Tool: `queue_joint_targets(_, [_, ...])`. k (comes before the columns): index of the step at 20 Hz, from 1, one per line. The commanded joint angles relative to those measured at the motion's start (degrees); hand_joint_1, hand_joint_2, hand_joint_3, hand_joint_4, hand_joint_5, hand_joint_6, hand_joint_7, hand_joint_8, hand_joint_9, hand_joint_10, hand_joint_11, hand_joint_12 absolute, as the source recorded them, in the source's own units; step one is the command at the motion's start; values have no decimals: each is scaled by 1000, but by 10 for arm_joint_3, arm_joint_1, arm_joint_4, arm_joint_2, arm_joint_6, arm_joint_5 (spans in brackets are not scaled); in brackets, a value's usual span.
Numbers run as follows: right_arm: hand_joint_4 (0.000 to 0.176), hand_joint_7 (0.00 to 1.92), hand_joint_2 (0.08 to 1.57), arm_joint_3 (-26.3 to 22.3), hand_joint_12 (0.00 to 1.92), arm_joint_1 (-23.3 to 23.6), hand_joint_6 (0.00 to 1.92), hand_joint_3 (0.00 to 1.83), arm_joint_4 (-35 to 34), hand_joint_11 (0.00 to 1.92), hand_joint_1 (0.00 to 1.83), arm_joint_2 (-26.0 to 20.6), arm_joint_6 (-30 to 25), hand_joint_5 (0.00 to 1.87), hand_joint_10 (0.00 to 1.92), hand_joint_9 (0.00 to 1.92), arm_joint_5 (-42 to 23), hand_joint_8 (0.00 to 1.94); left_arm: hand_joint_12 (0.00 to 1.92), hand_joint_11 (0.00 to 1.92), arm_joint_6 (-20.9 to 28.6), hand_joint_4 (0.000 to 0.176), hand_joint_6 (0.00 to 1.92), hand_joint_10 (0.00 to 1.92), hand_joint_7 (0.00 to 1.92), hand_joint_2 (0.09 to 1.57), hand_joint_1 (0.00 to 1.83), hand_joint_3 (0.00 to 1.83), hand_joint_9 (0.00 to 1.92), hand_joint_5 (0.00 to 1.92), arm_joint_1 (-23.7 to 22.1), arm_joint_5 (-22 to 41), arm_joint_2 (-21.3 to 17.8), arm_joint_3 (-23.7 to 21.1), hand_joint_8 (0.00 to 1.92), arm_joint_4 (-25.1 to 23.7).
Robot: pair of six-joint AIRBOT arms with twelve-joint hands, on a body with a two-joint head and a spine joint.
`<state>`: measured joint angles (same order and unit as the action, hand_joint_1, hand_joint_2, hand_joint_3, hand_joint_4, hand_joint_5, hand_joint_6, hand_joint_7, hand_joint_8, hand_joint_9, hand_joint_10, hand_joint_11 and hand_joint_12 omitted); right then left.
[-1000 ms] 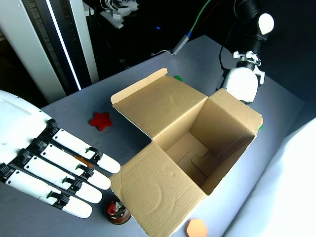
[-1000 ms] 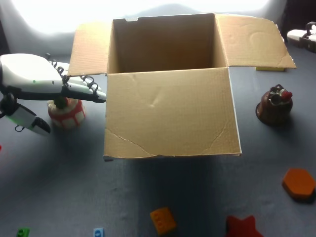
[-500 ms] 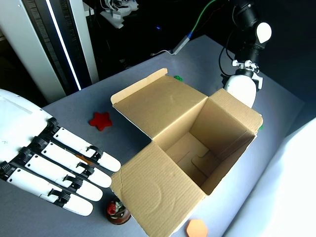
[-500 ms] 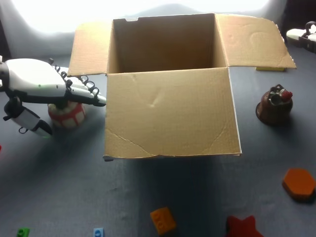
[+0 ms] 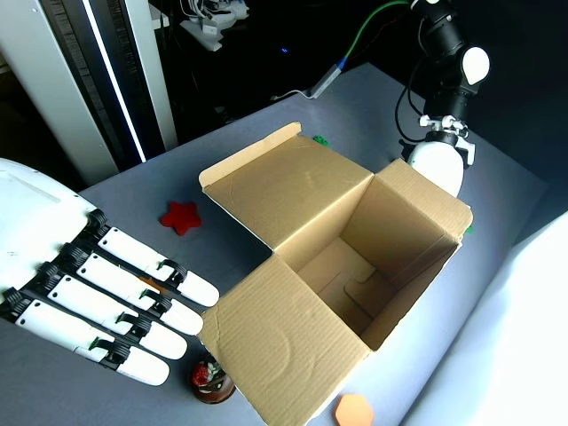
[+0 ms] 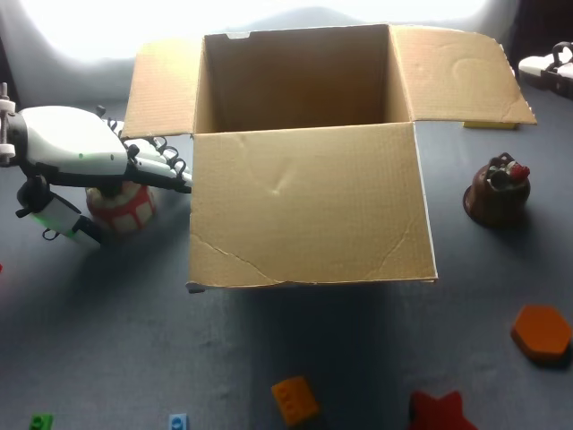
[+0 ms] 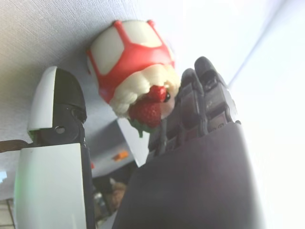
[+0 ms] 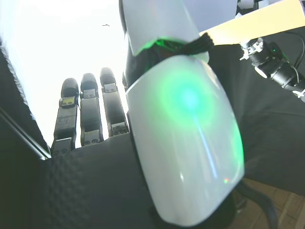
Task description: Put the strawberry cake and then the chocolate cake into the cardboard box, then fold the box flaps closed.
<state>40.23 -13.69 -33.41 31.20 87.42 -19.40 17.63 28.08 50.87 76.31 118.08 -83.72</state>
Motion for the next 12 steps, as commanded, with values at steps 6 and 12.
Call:
queue_joint_targets(6, [0, 89, 1028, 0, 121, 10, 1, 6, 9, 0, 1169, -5, 4, 16, 2, 58, -58, 1, 769, 0, -14, 47, 5, 13, 186, 1029, 1215, 0, 208, 133, -2, 12, 1, 3, 5, 36])
queue_joint_targets(12, [0, 97, 1022, 0, 198, 10, 4, 0, 9, 0, 1179, -5, 4, 23, 10, 84, -58, 1, 1325, 713, -16, 0, 107, 988, 752, 1071, 1532, 0, 899, 661, 2, 12, 3, 1, 409, 37])
